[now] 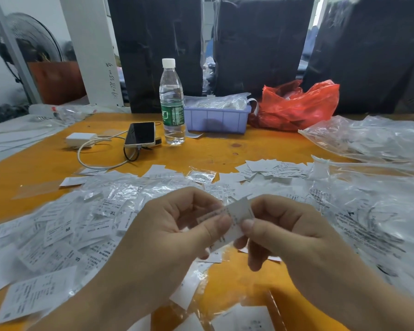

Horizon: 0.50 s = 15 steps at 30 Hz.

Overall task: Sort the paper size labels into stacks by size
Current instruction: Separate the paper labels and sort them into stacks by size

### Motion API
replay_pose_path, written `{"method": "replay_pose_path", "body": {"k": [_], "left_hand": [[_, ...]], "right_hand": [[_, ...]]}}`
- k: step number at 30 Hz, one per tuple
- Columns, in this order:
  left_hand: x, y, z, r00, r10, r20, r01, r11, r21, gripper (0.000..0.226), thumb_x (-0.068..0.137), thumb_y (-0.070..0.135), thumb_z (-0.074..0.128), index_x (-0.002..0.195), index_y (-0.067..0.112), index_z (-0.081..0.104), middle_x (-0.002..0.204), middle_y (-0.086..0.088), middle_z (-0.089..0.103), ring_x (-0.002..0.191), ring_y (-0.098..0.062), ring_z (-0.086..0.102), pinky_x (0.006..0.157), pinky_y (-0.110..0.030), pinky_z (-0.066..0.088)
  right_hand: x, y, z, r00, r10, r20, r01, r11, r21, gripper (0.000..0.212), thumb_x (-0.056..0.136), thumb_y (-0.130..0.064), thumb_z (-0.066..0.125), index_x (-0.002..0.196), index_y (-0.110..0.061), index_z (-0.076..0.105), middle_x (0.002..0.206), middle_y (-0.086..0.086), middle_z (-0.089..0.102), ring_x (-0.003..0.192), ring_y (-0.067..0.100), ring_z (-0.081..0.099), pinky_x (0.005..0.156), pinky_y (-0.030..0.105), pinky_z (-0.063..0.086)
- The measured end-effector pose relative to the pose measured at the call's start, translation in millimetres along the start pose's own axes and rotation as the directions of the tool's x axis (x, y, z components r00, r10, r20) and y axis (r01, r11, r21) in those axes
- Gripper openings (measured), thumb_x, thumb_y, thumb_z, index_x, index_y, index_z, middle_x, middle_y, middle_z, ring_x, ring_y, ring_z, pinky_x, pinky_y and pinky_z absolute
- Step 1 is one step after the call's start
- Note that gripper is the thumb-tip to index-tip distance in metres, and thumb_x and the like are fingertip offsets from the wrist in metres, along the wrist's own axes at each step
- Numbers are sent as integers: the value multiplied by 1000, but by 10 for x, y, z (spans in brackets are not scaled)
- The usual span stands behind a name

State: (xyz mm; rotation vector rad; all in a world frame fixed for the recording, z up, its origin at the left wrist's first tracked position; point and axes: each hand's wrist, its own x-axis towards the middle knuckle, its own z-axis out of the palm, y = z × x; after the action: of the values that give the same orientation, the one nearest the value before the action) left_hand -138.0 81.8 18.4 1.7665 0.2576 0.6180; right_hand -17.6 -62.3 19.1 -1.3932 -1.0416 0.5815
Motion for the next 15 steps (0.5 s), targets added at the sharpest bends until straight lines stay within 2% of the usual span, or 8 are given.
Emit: {"method": "replay_pose_path", "body": {"k": [3, 7, 12, 15], "left_hand": [[-10, 22, 8, 1000, 6, 7, -6, 1000, 4, 16, 65, 36, 75, 80, 30, 73, 77, 2, 74, 66, -10, 67, 53, -21, 51], [-19, 20, 24, 1000, 15, 15, -15, 1000, 5, 20, 66, 37, 76, 84, 30, 73, 77, 3, 74, 69, -10, 68, 60, -24, 50], [-14, 4, 30, 1000, -1, -10, 0, 1000, -26, 17, 63, 32, 78, 79, 28, 74, 72, 0, 72, 64, -10, 66, 54, -22, 52], [-19, 9, 36, 1000, 10, -20, -10, 1000, -19, 20, 61, 36, 81, 78, 30, 74, 73, -1, 72, 65, -13, 68, 53, -23, 53]], "right_hand": [[-1, -11, -21, 998, -22, -67, 24, 1000, 20, 13, 79, -23, 62, 77, -15, 72, 63, 5, 66, 55, 18, 58, 55, 28, 48], [-26, -2, 50, 1000, -6, -19, 6, 1000, -4, 17, 76, -31, 67, 79, -15, 72, 62, 4, 65, 54, 17, 58, 56, 29, 47], [10, -23, 13, 995, 100, 23, -102, 985, 136, 16, 79, -23, 64, 77, -9, 74, 63, 7, 65, 53, 19, 57, 53, 27, 48], [3, -33, 33, 990, 130, 50, -136, 977, 163, 14, 76, -21, 66, 71, -10, 73, 61, 8, 65, 49, 17, 56, 49, 21, 45]]}}
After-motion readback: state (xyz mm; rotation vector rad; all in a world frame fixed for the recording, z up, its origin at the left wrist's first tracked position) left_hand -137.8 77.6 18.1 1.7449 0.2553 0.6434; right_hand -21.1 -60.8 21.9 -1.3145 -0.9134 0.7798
